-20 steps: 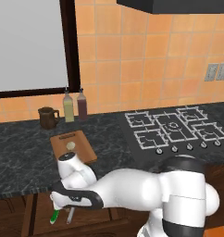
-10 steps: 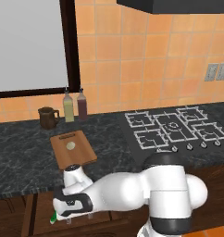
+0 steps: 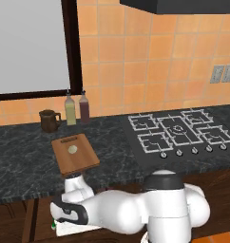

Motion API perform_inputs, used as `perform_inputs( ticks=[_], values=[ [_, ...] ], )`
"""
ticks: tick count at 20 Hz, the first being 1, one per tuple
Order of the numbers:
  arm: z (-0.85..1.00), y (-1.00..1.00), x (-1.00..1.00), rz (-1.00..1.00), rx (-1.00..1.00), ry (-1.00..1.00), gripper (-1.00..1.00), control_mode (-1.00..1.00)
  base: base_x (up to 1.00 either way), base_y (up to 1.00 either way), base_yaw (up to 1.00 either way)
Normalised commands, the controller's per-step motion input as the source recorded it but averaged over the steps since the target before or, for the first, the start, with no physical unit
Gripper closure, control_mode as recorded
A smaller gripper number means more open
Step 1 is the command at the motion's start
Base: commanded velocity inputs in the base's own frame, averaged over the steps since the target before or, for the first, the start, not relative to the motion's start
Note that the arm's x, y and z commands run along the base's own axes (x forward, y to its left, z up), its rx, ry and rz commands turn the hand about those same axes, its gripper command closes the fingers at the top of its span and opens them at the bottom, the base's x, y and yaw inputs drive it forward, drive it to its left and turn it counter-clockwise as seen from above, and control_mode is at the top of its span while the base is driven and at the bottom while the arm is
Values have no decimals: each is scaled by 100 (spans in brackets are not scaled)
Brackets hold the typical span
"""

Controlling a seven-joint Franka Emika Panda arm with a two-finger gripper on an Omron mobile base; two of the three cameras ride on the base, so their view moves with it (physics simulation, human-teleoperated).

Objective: Place the appropriate cutting tool for cutting the garlic skin on the cutting board.

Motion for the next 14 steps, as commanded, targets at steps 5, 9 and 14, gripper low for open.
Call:
perform_inputs(
  ticks=[5, 9, 14],
  values=[
    [1, 0, -81, -6, 6, 21, -100, -100, 0, 0, 0],
    [15, 2, -99, -6, 3, 14, -100, -100, 0, 0, 0],
    [34, 25, -43, -4, -6, 0, -100, -100, 0, 0, 0]
  ],
)
